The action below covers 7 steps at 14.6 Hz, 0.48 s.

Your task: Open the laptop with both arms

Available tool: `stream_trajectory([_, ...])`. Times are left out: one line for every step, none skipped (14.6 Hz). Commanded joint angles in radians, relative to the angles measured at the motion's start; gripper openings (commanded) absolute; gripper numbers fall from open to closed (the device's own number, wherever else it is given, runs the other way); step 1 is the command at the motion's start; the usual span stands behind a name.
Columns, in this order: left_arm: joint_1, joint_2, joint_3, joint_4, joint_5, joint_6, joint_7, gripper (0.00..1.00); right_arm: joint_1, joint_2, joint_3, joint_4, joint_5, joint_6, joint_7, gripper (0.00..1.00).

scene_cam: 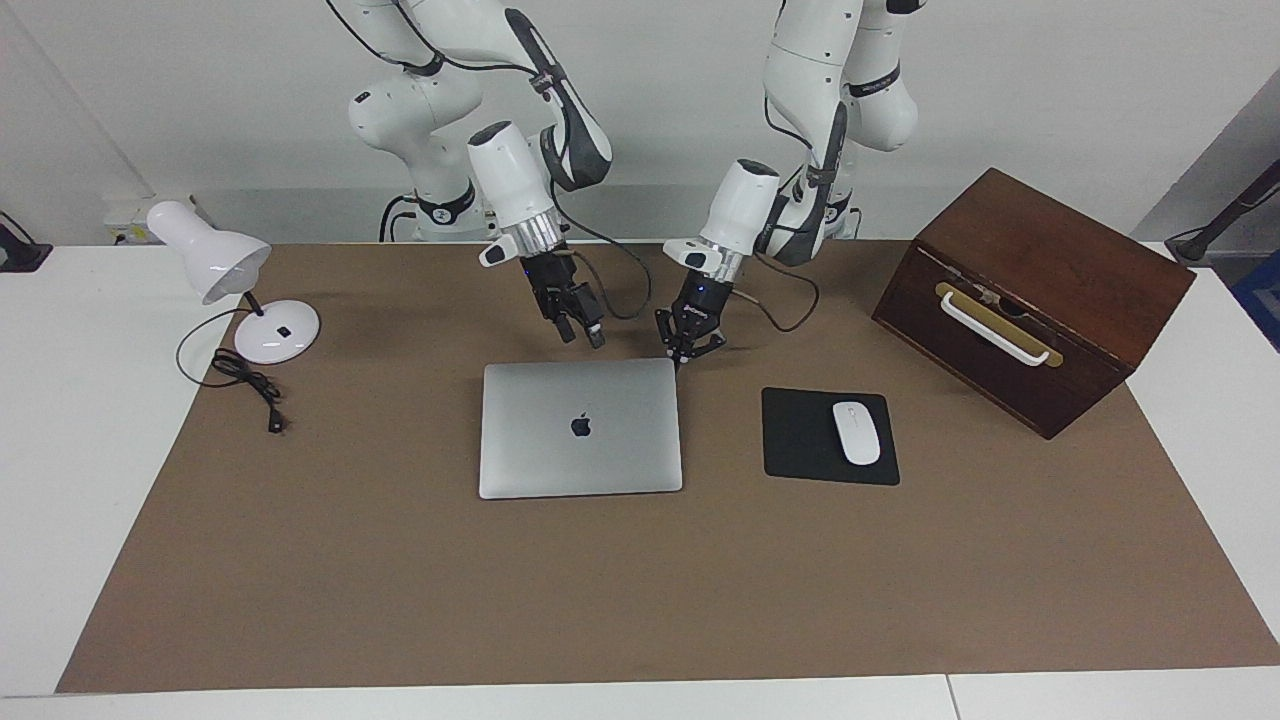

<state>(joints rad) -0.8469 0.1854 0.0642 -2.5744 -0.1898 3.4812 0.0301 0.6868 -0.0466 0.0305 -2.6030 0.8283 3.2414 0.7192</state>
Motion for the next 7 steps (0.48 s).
stream_trajectory([-0.032, 0.049, 0.013, 0.049, -0.042, 0.022, -0.004, 0.00, 0.007, 0.034, 0.002, 0.032, 0.026, 0.029, 0.011, 1.00])
stream_trajectory([-0.034, 0.049, 0.013, 0.052, -0.049, 0.024, -0.006, 0.00, 0.007, 0.036, 0.002, 0.034, 0.026, 0.029, 0.010, 1.00])
stream_trajectory([-0.034, 0.061, 0.013, 0.060, -0.049, 0.024, -0.006, 0.00, 0.007, 0.036, 0.002, 0.034, 0.026, 0.029, 0.009, 1.00])
stream_trajectory([-0.034, 0.068, 0.014, 0.066, -0.051, 0.022, -0.006, 0.00, 0.005, 0.036, 0.002, 0.037, 0.026, 0.028, 0.009, 1.00])
stream_trajectory([-0.034, 0.071, 0.014, 0.074, -0.051, 0.022, -0.006, 0.00, 0.005, 0.045, 0.002, 0.040, 0.026, 0.029, 0.009, 1.00])
stream_trajectory([-0.032, 0.083, 0.014, 0.077, -0.051, 0.024, -0.006, 0.00, 0.005, 0.051, 0.002, 0.041, 0.026, 0.029, 0.008, 1.00])
stream_trajectory([-0.032, 0.086, 0.014, 0.085, -0.051, 0.024, -0.006, 0.00, 0.004, 0.054, 0.002, 0.049, 0.026, 0.029, 0.008, 1.00])
